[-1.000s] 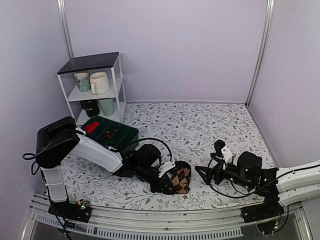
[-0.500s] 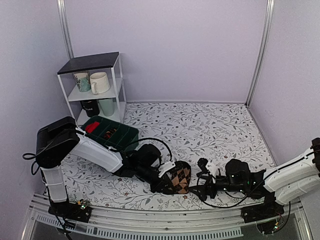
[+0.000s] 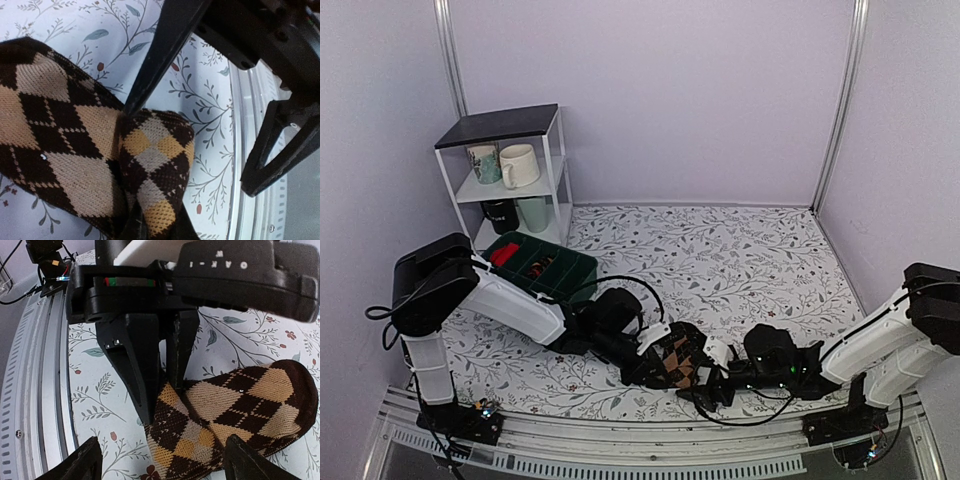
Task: Roll the socks
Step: Roll the sock at the center of the board.
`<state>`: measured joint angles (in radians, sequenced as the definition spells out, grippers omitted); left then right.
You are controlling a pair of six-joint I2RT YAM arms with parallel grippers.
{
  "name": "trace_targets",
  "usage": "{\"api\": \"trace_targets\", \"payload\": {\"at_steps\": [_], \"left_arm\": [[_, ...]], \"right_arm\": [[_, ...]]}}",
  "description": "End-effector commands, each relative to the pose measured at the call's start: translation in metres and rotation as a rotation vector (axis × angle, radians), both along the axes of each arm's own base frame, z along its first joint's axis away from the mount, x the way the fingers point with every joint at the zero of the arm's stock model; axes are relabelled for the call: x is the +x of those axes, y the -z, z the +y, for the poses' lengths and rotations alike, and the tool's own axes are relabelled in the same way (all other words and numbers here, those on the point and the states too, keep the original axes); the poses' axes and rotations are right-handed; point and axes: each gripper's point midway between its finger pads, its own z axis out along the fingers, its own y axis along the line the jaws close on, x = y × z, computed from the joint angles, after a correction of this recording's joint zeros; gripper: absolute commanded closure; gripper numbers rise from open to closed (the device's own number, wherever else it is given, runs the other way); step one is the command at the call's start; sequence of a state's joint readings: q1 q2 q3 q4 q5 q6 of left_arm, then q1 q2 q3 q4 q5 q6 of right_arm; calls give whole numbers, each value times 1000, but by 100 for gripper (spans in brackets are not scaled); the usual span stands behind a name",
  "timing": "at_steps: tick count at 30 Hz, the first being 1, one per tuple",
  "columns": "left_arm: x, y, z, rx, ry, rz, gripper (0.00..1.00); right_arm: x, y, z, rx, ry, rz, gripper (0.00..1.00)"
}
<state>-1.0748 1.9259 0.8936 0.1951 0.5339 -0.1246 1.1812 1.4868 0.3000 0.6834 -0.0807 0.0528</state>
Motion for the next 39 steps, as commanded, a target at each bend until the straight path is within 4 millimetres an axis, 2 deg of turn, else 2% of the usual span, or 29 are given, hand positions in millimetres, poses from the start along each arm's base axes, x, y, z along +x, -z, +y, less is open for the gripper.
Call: {"api": "trace_targets", "payload": {"at_steps": [1,5,9,12,13,14,15,17,20,23,24,25,28,31,32,34,37,39], "left_arm": [[-24,88,76,381,-46,102,100],[-24,87,75,379,-46,99,100],[-24,87,75,377,-46,99,100],[-24,87,74,375,-45,100,100],[-24,87,74,374,-46,100,100],[-24,87,74,373,-46,101,100],[-24,87,74,371,-46,101,100],[-23,87,73,367,-50,99,100],[-21,84,68,346,-57,94,100],[-12,76,60,306,-75,59,98],[-7,72,57,287,-90,33,91],[-2,67,54,268,-105,1,79],[19,22,36,115,-142,-141,69],[31,-23,23,-42,-150,-309,69],[31,-38,19,-103,-137,-372,69],[22,-69,15,-233,-74,-518,58],[4,-96,13,-379,40,-682,55],[1,-92,11,-389,94,-732,55]], "right_arm": [[5,-1,8,1,-3,-54,16],[4,13,9,-26,-13,-36,17],[3,29,10,-60,-16,-9,27],[3,33,7,-67,2,10,44],[3,34,5,-68,10,10,53],[4,34,4,-68,18,13,68],[5,33,3,-65,26,13,79],[5,35,-1,-66,40,22,93],[3,38,-6,-69,52,57,100],[0,43,-12,-69,58,113,100],[-1,47,-17,-70,70,147,100],[-1,49,-22,-68,80,171,100],[-2,54,-32,-45,113,247,100],[-3,60,-37,-39,138,331,100],[-4,61,-38,-35,140,365,100],[-5,64,-39,-29,147,425,100],[-8,67,-41,-29,148,527,100],[-9,69,-42,-27,161,598,100]]}}
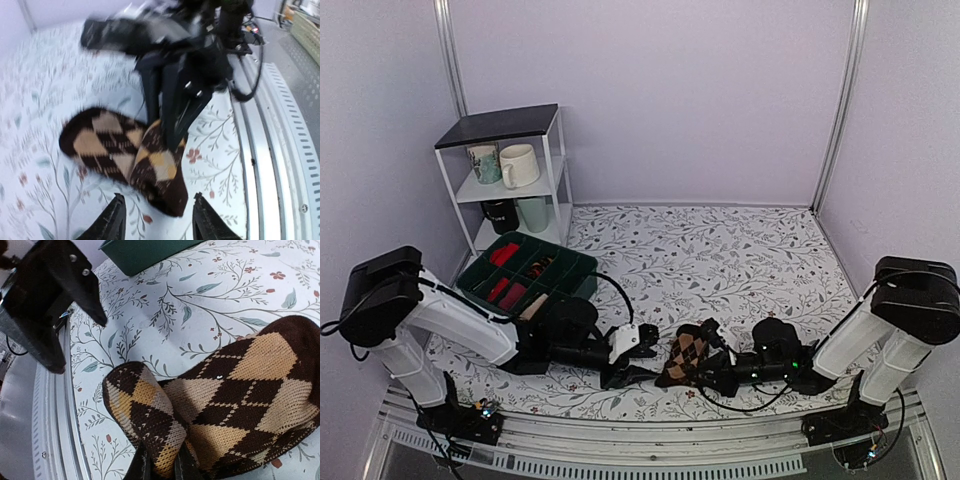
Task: Roll the socks
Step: Roll the sock at the center of the board.
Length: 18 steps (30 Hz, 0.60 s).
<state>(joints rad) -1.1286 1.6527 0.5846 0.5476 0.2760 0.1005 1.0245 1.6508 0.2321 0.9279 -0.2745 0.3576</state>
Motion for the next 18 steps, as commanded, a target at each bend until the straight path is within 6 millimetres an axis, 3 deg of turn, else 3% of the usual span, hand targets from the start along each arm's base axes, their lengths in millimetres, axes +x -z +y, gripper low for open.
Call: {"api": "trace_targets", "payload": {"at_steps": [1,8,12,18], "left_arm": [[-7,-35,-19,-141,144,-287,54],[-22,-5,-30,-73,275,-288,51],[-17,12,-35,-23,284,-309,46],[-2,26,-41,22,234,-343,46]], "right_arm": [[-27,47,-26,-136,-6,295,100],[-33,58,-30,-200,15,433,100],[-35,61,-32,-212,15,453,100],[-35,62,-30,-220,0,450,100]]}}
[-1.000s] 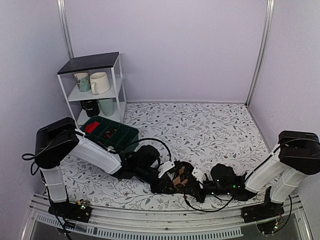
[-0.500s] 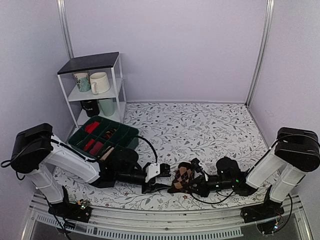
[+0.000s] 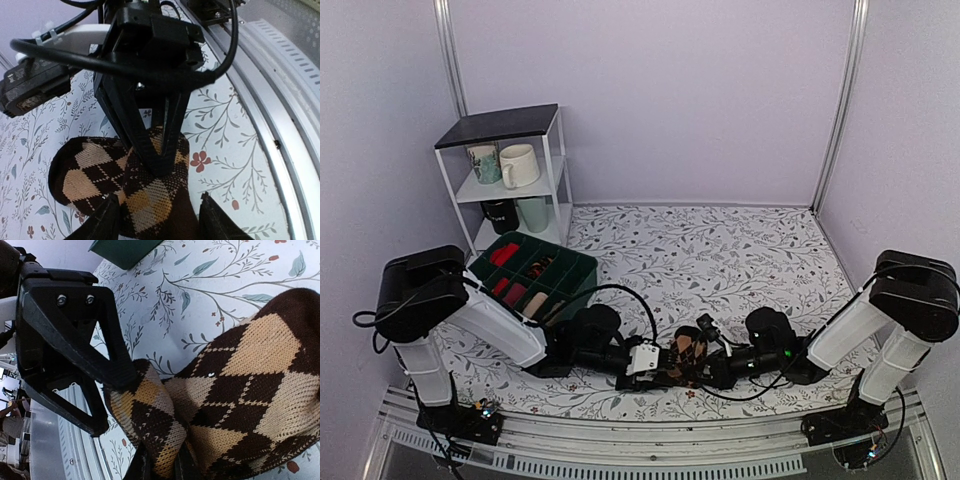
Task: Roll the socks
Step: Roll the sock at the center of the board.
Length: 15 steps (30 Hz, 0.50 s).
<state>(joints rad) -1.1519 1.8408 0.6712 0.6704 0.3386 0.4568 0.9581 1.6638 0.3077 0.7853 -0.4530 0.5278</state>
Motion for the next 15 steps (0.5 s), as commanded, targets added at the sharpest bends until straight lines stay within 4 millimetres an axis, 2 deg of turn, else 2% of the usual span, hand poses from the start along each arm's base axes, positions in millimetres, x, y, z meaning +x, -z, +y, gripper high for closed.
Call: {"api": "trace_targets", "payload": {"at_steps": [1,11,14,15], "left_arm": [[8,10,-8,28,-24,-53,46],[17,37,-9,114,-78,-32,46],[14,37,-10,116,-72,-11,50],[12,52,-7,147,-71,5,55]], "right_arm": [[-32,57,-36,-225,-26,182,100],[-34,58,-36,-226,-42,176,100],[-34,57,-36,-224,-44,173,100],[-34,57,-36,-223,-44,172,100]]}}
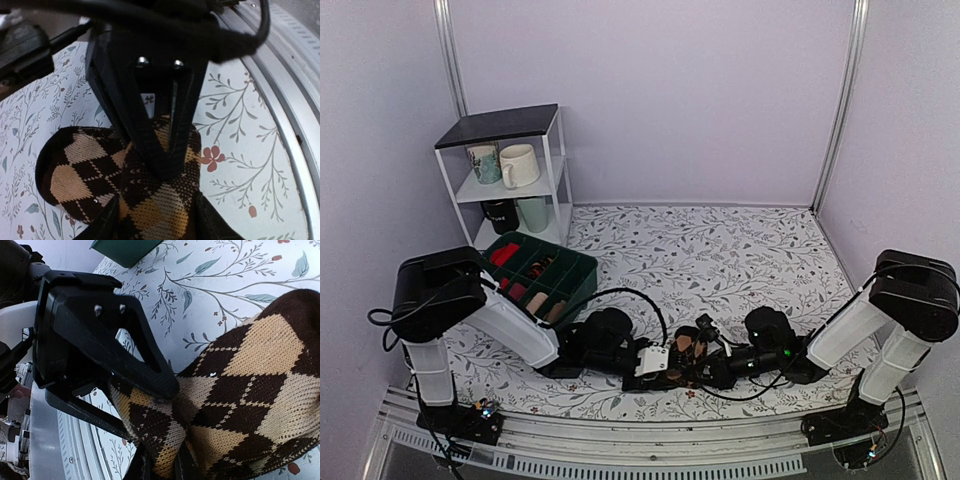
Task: Roll the socks
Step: Roll the sock at the center of the board.
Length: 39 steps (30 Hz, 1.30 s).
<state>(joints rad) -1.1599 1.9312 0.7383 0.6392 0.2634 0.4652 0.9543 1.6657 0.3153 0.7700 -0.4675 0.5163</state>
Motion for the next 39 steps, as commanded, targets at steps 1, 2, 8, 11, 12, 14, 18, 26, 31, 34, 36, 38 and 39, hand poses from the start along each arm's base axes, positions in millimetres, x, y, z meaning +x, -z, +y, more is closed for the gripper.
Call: {"api": "trace_targets", "payload": {"at_steps": [1,2,8,11,12,14,18,26,31,34,36,38,39], "left_arm": [[-2,34,3,101,-21,38,59],[-3,39,3,117,-24,46,63],[-3,52,4,169,-49,106,100],[-6,49,8,172,-70,163,100],[-7,49,11,176,-74,191,100],[-10,53,17,209,-99,262,100],[-22,65,31,287,-142,414,100],[-51,74,56,454,-174,713,100],[-50,77,62,489,-186,813,100],[-48,79,61,496,-190,824,100],[-48,79,61,499,-186,831,100],[-49,79,60,502,-180,835,100],[-49,80,61,503,-180,837,100]], "right_arm": [[-33,55,-36,-217,-31,165,100],[-32,54,-35,-212,-32,162,100],[-26,38,-31,-178,-28,103,74],[-15,20,-34,-147,15,8,57],[-12,14,-39,-136,39,-30,53],[-1,-5,-46,-99,101,-121,44],[13,-42,-61,-25,197,-308,36],[-3,-56,-45,-73,140,-686,30],[-11,-35,-22,-203,-5,-865,29],[-15,-32,-8,-248,-45,-959,29],[-15,-34,-5,-254,-43,-984,29],[-15,-34,-6,-260,-45,-998,29],[-16,-34,-5,-254,-52,-1001,29]]}}
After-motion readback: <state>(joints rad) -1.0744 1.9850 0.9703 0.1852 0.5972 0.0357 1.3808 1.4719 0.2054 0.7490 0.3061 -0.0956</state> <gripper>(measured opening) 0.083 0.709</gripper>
